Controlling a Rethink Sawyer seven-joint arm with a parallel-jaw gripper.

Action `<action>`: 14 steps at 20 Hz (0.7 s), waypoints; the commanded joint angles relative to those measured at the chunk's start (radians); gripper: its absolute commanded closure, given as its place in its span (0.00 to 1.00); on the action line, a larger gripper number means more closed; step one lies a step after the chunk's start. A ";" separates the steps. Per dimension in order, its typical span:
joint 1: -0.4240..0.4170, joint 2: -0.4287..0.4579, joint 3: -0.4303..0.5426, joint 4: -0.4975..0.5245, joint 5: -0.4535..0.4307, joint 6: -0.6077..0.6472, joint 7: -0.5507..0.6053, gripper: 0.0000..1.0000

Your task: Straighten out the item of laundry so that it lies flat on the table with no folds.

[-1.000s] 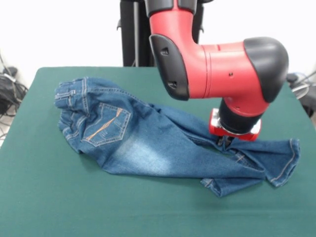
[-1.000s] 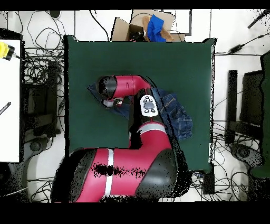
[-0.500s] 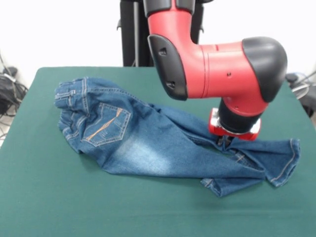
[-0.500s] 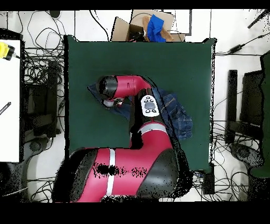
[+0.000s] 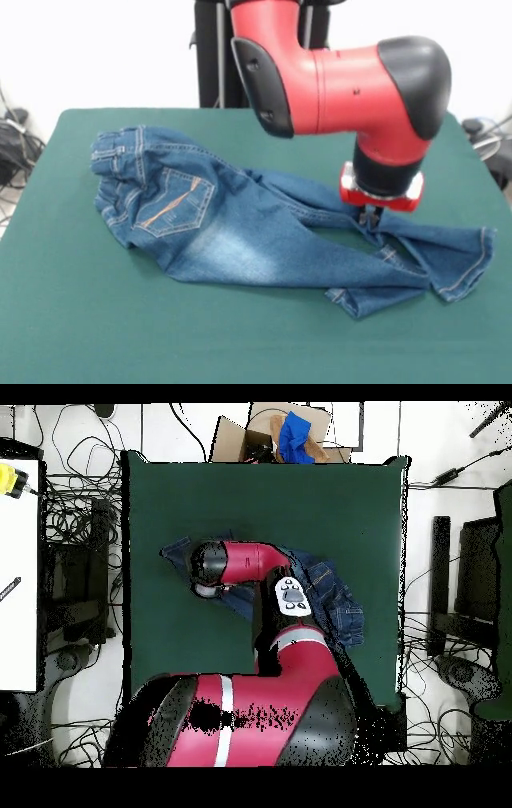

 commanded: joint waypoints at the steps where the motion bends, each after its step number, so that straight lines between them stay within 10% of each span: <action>1: 0.022 -0.128 0.112 0.336 0.120 -0.117 0.208 1.00; 14: 0.133 -0.130 0.086 0.429 0.227 -0.286 0.263 1.00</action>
